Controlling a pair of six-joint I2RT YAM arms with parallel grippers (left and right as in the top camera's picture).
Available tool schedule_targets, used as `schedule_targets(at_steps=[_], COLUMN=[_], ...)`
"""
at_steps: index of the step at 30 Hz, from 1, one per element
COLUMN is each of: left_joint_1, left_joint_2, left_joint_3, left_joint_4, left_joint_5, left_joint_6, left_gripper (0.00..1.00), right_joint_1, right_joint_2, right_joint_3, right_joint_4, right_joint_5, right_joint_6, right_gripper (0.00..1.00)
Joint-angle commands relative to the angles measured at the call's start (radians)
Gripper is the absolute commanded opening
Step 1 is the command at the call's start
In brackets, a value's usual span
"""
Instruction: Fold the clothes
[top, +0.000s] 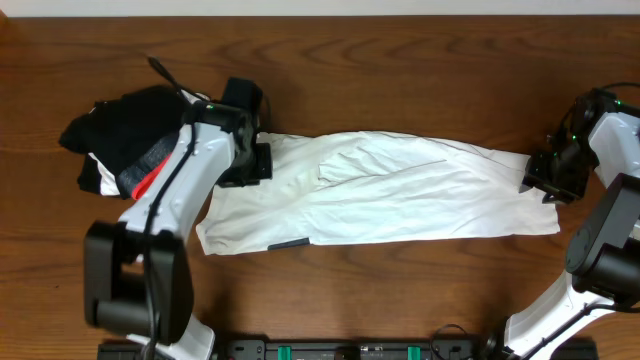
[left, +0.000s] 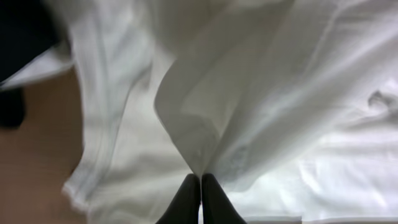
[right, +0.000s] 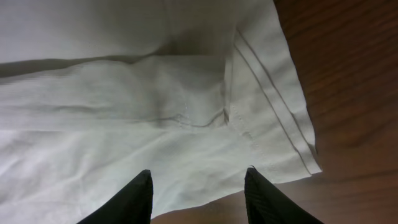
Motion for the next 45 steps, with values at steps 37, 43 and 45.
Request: schedule_targets(at_steps=[37, 43, 45], left_joint_1=[0.004, 0.004, 0.004], left_joint_2=[-0.048, -0.048, -0.048], left_joint_3=[0.008, 0.008, 0.008], left_joint_4=[-0.167, -0.167, -0.167], left_joint_5=[-0.043, -0.043, -0.043], left_joint_6=[0.013, 0.013, 0.013], left_gripper=[0.06, 0.06, 0.06], right_joint_1=[-0.006, -0.009, -0.010], right_joint_2=[-0.013, -0.013, -0.013], right_joint_3=[-0.047, -0.116, -0.128], right_joint_4=[0.158, 0.262, 0.289], right_joint_5=[0.022, 0.007, -0.033], right_joint_6=[0.143, 0.142, 0.122], right_gripper=[0.56, 0.54, 0.50])
